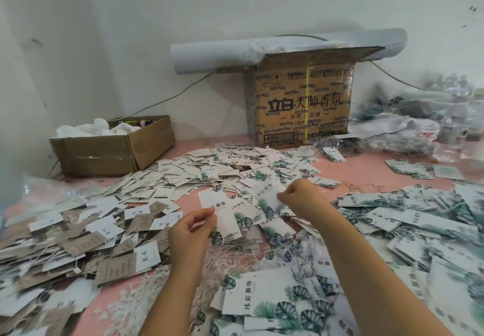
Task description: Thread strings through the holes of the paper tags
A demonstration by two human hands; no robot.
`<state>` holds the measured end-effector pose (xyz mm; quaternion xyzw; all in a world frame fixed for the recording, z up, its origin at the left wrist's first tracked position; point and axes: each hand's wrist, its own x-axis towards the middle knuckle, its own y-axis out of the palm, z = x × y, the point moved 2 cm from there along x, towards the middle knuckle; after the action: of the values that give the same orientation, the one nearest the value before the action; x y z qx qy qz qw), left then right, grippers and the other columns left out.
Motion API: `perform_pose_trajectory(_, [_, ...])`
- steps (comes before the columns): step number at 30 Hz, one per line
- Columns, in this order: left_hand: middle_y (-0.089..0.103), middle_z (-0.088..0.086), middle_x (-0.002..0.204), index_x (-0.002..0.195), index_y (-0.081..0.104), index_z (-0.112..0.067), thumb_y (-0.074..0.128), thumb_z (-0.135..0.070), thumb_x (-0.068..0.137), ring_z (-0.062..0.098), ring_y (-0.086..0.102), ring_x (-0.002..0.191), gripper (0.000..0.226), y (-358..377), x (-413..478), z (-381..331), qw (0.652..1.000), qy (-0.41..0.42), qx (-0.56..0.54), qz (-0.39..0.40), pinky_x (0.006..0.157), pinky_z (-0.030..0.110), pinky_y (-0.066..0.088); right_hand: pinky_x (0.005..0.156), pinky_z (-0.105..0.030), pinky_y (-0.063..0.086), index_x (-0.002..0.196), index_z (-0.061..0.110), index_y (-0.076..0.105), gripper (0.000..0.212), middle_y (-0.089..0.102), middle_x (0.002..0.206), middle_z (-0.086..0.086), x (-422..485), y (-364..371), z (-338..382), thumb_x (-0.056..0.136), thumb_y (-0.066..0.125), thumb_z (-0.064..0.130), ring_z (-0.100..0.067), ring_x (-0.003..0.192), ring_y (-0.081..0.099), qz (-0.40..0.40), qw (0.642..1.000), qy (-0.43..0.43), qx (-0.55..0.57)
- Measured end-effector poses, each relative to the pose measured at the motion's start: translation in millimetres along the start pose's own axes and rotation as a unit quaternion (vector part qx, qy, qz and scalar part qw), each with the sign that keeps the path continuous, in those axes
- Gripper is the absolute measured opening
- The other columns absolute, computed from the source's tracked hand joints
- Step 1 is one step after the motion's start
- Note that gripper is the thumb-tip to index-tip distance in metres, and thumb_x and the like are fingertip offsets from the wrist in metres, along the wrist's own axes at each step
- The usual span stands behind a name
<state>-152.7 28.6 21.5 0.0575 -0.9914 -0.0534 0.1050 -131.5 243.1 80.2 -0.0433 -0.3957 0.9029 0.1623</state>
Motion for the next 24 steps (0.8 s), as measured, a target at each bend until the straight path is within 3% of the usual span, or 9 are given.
perform_pose_trajectory(3, [0.072, -0.007, 0.073, 0.08, 0.07, -0.019, 0.069, 0.001, 0.079, 0.003, 0.066, 0.07, 0.02, 1, 0, -7, 1.0, 0.018, -0.005, 0.007, 0.056, 0.009, 0.049, 0.036, -0.019, 0.03, 0.074, 0.004, 0.059, 0.025, 0.044, 0.055, -0.002, -7, -2, 10, 0.092, 0.055, 0.021, -0.009, 0.037, 0.034, 0.058, 0.985, -0.05, 0.153])
perform_pose_trajectory(6, [0.072, -0.011, 0.072, 0.08, 0.07, -0.02, 0.071, -0.002, 0.078, -0.002, 0.066, 0.068, 0.018, 5, -2, -15, 0.999, 0.034, -0.003, 0.025, 0.057, 0.009, 0.049, 0.037, -0.017, 0.029, 0.07, 0.008, 0.055, 0.024, 0.048, 0.054, 0.002, -16, 1, 19, 0.092, 0.057, 0.019, -0.004, 0.036, 0.036, 0.123, 0.969, -0.085, 0.196])
perform_pose_trajectory(11, [0.072, -0.007, 0.077, 0.084, 0.067, -0.018, 0.073, -0.021, 0.067, 0.001, 0.066, 0.071, 0.019, 12, -8, -30, 0.996, 0.074, -0.019, 0.056, 0.06, 0.012, 0.05, 0.033, -0.015, 0.027, 0.065, 0.011, 0.053, 0.029, 0.049, 0.046, 0.007, -26, 4, 29, 0.092, 0.057, 0.02, -0.001, 0.031, 0.034, 0.143, 0.971, -0.107, 0.161])
perform_pose_trajectory(14, [0.07, -0.006, 0.079, 0.088, 0.063, -0.022, 0.076, -0.012, 0.072, 0.001, 0.065, 0.07, 0.023, 15, -9, -36, 0.994, 0.086, -0.006, 0.062, 0.057, 0.01, 0.049, 0.031, -0.014, 0.025, 0.062, 0.012, 0.052, 0.032, 0.046, 0.035, 0.012, -31, 1, 33, 0.092, 0.057, 0.021, 0.0, 0.028, 0.033, 0.155, 0.969, -0.113, 0.154])
perform_pose_trajectory(18, [0.072, -0.004, 0.082, 0.095, 0.054, -0.035, 0.075, -0.017, 0.075, 0.004, 0.066, 0.069, 0.034, 17, -11, -43, 0.996, 0.066, -0.007, 0.061, 0.058, 0.018, 0.05, 0.032, -0.013, 0.027, 0.064, 0.012, 0.054, 0.028, 0.05, 0.041, 0.011, -36, -2, 38, 0.091, 0.059, 0.02, 0.0, 0.031, 0.035, 0.197, 0.962, -0.134, 0.136])
perform_pose_trajectory(21, [0.073, -0.011, 0.078, 0.093, 0.054, -0.035, 0.07, -0.028, 0.077, 0.002, 0.067, 0.069, 0.023, 19, -13, -50, 0.996, 0.048, -0.025, 0.066, 0.062, 0.019, 0.051, 0.035, -0.014, 0.027, 0.069, 0.01, 0.057, 0.023, 0.053, 0.048, 0.008, -38, -3, 40, 0.09, 0.06, 0.018, -0.002, 0.035, 0.036, 0.218, 0.956, -0.146, 0.128])
perform_pose_trajectory(24, [0.071, -0.015, 0.071, 0.083, 0.058, -0.03, 0.068, -0.024, 0.08, -0.001, 0.066, 0.065, 0.012, 19, -13, -57, 0.996, 0.065, -0.017, 0.052, 0.062, 0.018, 0.048, 0.038, -0.016, 0.028, 0.071, 0.012, 0.059, 0.022, 0.057, 0.053, 0.006, -39, -5, 42, 0.092, 0.055, 0.013, -0.003, 0.04, 0.037, 0.222, 0.955, -0.156, 0.12])
